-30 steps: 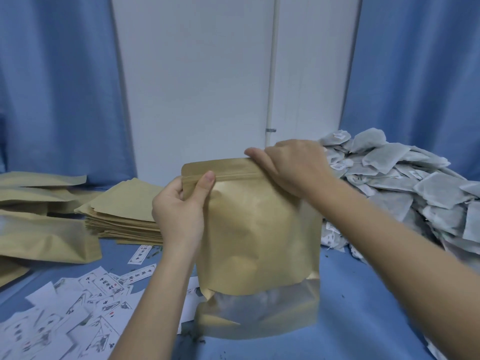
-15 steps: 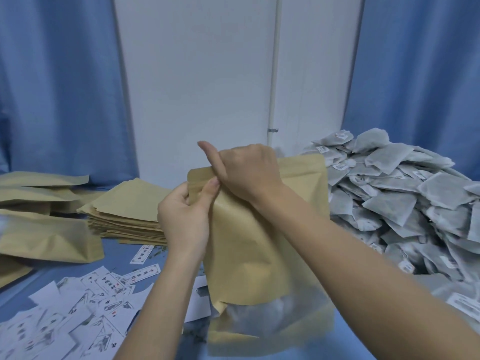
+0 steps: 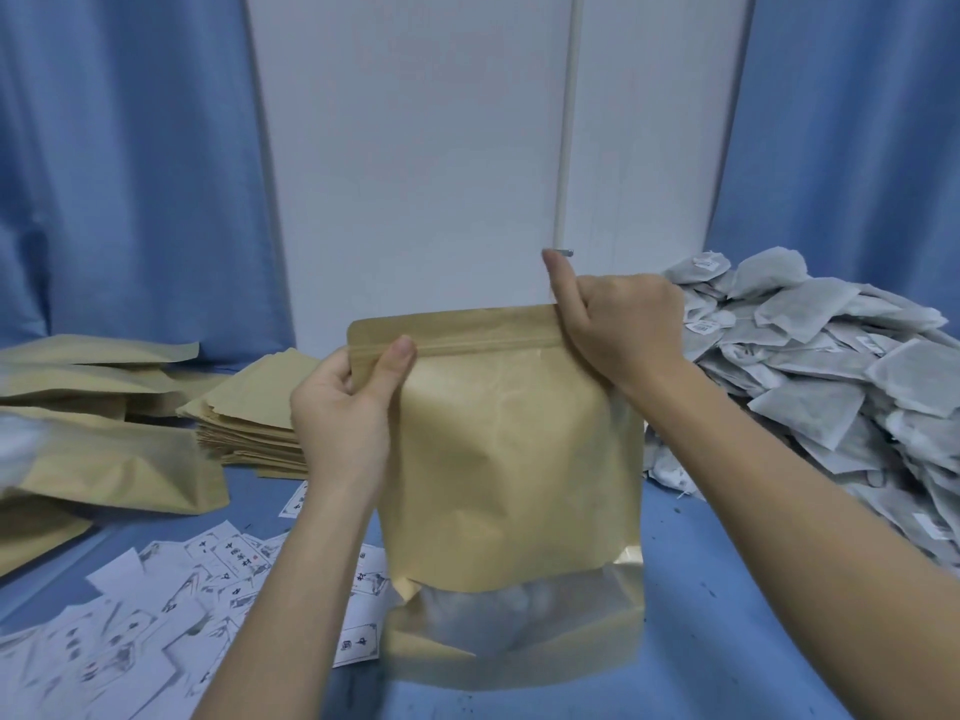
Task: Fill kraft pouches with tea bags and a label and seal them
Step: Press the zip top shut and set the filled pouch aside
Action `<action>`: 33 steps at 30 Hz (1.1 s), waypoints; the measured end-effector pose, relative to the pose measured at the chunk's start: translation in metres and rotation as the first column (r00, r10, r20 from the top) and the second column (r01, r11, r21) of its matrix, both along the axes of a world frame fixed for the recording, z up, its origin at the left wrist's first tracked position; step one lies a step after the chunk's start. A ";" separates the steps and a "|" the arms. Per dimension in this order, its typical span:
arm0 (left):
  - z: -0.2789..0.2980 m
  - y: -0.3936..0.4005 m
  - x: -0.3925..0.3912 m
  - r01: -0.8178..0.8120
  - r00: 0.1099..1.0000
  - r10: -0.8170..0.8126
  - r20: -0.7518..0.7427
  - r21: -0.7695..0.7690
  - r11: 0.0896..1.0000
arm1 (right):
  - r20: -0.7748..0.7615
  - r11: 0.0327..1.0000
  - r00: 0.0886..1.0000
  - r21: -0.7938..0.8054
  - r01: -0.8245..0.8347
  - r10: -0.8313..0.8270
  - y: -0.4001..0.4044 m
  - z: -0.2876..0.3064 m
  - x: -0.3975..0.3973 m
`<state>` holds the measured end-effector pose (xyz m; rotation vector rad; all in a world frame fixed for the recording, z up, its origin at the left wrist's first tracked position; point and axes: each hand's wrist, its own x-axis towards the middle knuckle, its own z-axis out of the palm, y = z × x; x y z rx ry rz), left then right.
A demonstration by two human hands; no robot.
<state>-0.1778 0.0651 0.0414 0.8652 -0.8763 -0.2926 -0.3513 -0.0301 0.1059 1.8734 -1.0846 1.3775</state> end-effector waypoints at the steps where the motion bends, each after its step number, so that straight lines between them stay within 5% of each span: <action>1: -0.004 0.000 0.004 0.077 0.997 -0.077 -0.004 0.035 0.996 | 0.022 0.998 0.999 0.046 0.031 -0.032 0.001 0.001 0.000; 3: -0.021 0.004 0.015 0.276 0.958 -0.285 0.013 0.213 0.937 | 0.081 0.976 0.990 0.195 0.094 -0.111 -0.001 -0.004 -0.005; 5: -0.045 0.010 0.019 0.435 0.864 -0.502 0.036 0.449 0.781 | 0.162 0.973 0.978 0.210 0.097 -0.132 -0.002 -0.009 -0.007; 7: -0.065 0.012 0.015 0.493 0.799 -0.601 0.014 0.557 0.668 | 0.256 0.989 0.967 0.145 -0.040 0.002 0.001 -0.009 -0.005; 9: -0.070 0.009 0.014 0.479 0.834 -0.550 -0.030 0.535 0.696 | 0.402 0.937 0.881 0.126 -0.325 0.251 0.000 -0.010 -0.005; 11: -0.069 0.006 0.019 0.473 0.864 -0.495 -0.090 0.482 0.737 | 0.586 0.769 0.716 0.230 -0.597 0.380 -0.002 -0.018 -0.016; 15: -0.058 0.005 0.025 0.512 0.859 -0.444 -0.256 0.393 0.764 | 0.716 0.088 0.628 0.636 -0.767 0.304 -0.002 -0.076 -0.044; 18: -0.050 0.004 0.024 0.565 0.818 -0.424 -0.390 0.400 0.722 | 0.854 -0.191 0.498 0.520 -0.833 0.151 0.004 -0.116 -0.049; 21: -0.047 0.009 0.029 0.705 0.690 -0.517 -0.507 0.308 0.639 | 0.957 -0.237 0.285 0.291 -0.927 0.058 0.010 -0.134 -0.044; 26: -0.066 0.036 0.045 0.837 0.385 -0.726 -0.569 -0.116 0.535 | 0.984 -0.239 0.011 -0.032 -0.971 -0.177 0.027 -0.148 -0.012; 29: -0.071 0.038 0.059 0.756 0.320 -0.709 -0.629 -0.281 0.591 | 0.985 -0.243 -0.025 -0.067 -0.968 -0.173 0.025 -0.124 0.053; 33: -0.048 0.026 0.096 0.580 0.438 -0.530 -0.726 -0.222 0.784 | 0.990 -0.314 0.041 -0.004 -0.950 -0.137 0.020 -0.020 0.226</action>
